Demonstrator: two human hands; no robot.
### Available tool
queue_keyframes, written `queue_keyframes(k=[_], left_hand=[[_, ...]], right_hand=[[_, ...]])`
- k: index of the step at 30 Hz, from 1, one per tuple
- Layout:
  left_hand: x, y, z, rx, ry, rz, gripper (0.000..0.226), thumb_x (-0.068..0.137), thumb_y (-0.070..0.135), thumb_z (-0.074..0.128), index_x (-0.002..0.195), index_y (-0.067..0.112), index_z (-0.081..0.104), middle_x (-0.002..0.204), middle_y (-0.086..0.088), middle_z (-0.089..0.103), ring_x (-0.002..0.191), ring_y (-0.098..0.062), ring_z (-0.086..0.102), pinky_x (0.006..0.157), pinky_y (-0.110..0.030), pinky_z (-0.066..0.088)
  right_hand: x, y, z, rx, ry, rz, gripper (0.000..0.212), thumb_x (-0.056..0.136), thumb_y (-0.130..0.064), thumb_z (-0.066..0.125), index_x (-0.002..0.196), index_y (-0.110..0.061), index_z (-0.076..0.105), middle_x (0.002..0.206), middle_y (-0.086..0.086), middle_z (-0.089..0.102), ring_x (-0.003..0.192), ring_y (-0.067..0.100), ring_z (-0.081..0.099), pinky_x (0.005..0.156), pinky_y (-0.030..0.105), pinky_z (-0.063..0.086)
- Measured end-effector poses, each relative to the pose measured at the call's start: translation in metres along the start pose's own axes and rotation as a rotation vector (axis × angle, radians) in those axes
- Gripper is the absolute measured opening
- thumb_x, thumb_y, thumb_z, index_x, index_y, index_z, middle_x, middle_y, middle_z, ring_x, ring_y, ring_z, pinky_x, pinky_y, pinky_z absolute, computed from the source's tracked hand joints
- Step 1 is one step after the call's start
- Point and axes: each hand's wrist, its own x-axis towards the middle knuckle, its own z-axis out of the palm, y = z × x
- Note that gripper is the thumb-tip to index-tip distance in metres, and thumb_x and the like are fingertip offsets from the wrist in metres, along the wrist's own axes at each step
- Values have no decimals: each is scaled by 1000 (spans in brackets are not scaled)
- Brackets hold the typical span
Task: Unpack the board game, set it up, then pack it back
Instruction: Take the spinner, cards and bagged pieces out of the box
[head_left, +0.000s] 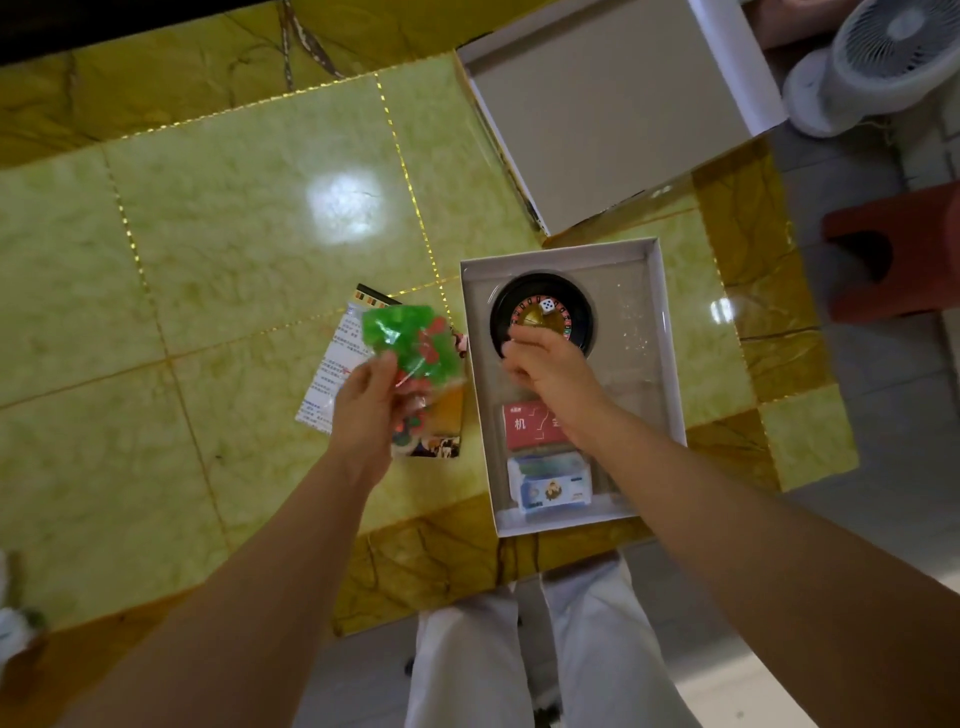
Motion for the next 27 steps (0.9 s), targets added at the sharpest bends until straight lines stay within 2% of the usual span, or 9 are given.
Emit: queue_keyframes(k=[3, 6, 7, 9, 11, 14, 18, 23, 27], left_hand=[[14, -10, -6, 210, 196, 47, 36, 93, 38, 59, 109, 6, 60, 104, -15, 67, 72, -19, 67, 58, -30, 55], [14, -23, 0, 453, 403, 131, 63, 66, 57, 67, 109, 12, 57, 112, -10, 58, 90, -23, 64, 76, -40, 57], [12, -28, 3, 527, 446, 169, 63, 67, 55, 68, 111, 11, 56, 114, -10, 55, 96, -25, 61, 81, -43, 55], [2, -37, 12, 695, 473, 285, 44, 80, 31, 67, 113, 5, 53, 115, -13, 51, 101, -29, 54, 85, -45, 49], [-9, -49, 19, 772, 380, 406, 24, 83, 11, 58, 106, 6, 54, 110, -13, 52, 98, -27, 51, 79, -41, 45], [-27, -66, 25, 852, 181, 488, 18, 84, 4, 56, 100, 11, 59, 103, -6, 52, 85, -15, 49, 68, -24, 32], [-43, -88, 28, 971, 13, 514, 12, 86, 8, 58, 93, 17, 60, 92, 2, 48, 77, -11, 48, 66, -26, 36], [-53, -119, 32, 1322, -95, 562, 12, 85, 27, 64, 91, 17, 69, 88, 0, 40, 78, -17, 42, 63, -28, 40], [-56, -135, 46, 1494, -8, 534, 29, 83, 35, 61, 106, 19, 67, 105, -9, 43, 100, -27, 41, 77, -35, 39]], right_hand=[[-7, 24, -26, -240, 193, 28, 14, 93, -20, 59, 107, -22, 59, 106, 2, 64, 94, 18, 63, 81, 33, 52], [-22, 54, -43, -588, 204, 34, 7, 90, -11, 61, 96, -14, 59, 93, 2, 63, 87, 17, 58, 74, 28, 47], [-27, 64, -45, -694, 168, 7, 9, 87, -8, 62, 95, -12, 59, 94, 3, 63, 86, 17, 58, 73, 27, 46], [-35, 80, -44, -876, 46, -102, 14, 84, -7, 63, 96, -11, 58, 102, 5, 60, 90, 18, 55, 76, 28, 45], [-40, 94, -37, -1051, -56, -217, 26, 82, -11, 66, 105, -16, 56, 110, 3, 56, 99, 19, 53, 83, 28, 43], [-42, 111, -26, -1204, -49, -299, 42, 79, -11, 67, 119, -16, 53, 117, 4, 54, 108, 22, 51, 89, 32, 40], [-38, 129, -20, -1299, 82, -454, 47, 49, -14, 86, 89, -14, 61, 86, 4, 59, 76, 21, 58, 64, 30, 45], [-44, 149, -27, -1405, 202, -383, 44, 68, -35, 79, 103, -12, 64, 95, 6, 62, 87, 24, 59, 76, 37, 48], [-43, 149, -24, -1417, 209, -390, 47, 71, -37, 79, 108, -13, 64, 98, 6, 62, 91, 23, 58, 78, 35, 45]])
